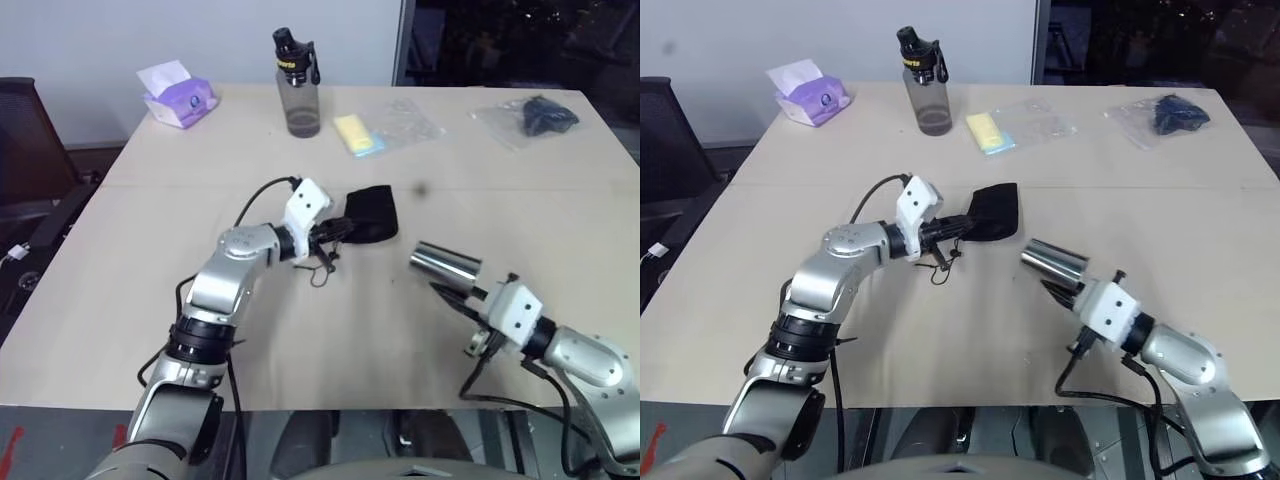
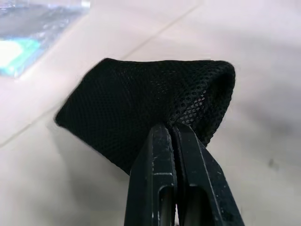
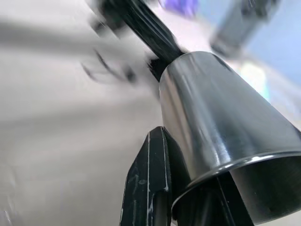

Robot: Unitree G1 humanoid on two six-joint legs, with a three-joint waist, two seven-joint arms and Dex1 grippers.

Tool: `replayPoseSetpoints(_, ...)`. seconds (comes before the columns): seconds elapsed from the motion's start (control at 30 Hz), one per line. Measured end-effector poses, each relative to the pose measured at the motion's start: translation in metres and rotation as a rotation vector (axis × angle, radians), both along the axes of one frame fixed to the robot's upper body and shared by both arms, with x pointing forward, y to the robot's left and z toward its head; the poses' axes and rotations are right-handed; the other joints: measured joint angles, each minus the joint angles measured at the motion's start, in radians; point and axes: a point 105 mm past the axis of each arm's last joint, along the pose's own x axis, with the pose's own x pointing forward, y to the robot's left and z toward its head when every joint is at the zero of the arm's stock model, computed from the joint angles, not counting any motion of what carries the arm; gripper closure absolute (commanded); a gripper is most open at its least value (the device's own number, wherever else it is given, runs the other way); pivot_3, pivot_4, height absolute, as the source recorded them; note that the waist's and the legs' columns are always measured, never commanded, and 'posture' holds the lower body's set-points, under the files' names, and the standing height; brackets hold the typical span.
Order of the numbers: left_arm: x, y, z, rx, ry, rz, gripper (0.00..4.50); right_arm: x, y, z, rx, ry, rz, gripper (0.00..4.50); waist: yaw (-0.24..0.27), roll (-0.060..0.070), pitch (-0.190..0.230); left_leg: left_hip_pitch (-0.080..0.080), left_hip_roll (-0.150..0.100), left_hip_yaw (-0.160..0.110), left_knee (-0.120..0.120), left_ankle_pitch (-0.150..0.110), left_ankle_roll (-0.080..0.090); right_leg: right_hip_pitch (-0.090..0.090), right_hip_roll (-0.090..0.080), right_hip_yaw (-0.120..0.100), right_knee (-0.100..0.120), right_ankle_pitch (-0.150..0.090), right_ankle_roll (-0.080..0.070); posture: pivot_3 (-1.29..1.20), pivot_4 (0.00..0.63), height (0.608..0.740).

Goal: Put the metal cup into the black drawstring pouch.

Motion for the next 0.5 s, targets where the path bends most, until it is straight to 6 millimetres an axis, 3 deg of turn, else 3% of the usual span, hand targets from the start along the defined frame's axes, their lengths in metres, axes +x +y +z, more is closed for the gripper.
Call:
replayPoseSetpoints(0.13,0.002,-0.010,0.009,-0.027,0.038,-0.006,4.50,0.012,0.022,0.002,0.009,-0.003,0.041,4.47,-0.001,0.000,0.000,0.000,-0.002,0.000,0.000,0.000,0.000,0.000,0.000,0.000,0.000,0.000,0.000,0.00,0.150,0.740)
replayPoseSetpoints(0.3,-0.007,-0.018,0.018,-0.038,0.040,-0.049,4.50,0.038,0.031,0.000,0.108,0.053,-0.043,4.47,-0.004,0.000,0.000,0.000,-0.002,-0.001,0.000,0.000,0.000,-0.001,0.000,0.000,0.000,0.002,-0.004,0.00,0.150,0.740)
replayPoseSetpoints(0.4,-0.013,-0.022,0.023,-0.035,0.027,-0.078,4.50,0.048,0.028,0.003,0.151,0.078,-0.096,4.47,-0.006,0.000,0.000,0.000,-0.002,-0.001,0.000,0.000,0.000,-0.001,0.000,0.000,0.000,0.002,-0.004,0.00,0.150,0.740)
replayPoseSetpoints(0.5,-0.014,-0.024,0.023,-0.046,0.043,-0.077,4.50,0.055,0.021,-0.010,0.118,0.109,-0.142,4.47,-0.006,0.000,0.000,0.000,-0.003,0.000,0.000,0.000,0.000,-0.001,0.000,0.001,0.000,0.003,-0.004,0.00,0.150,0.740)
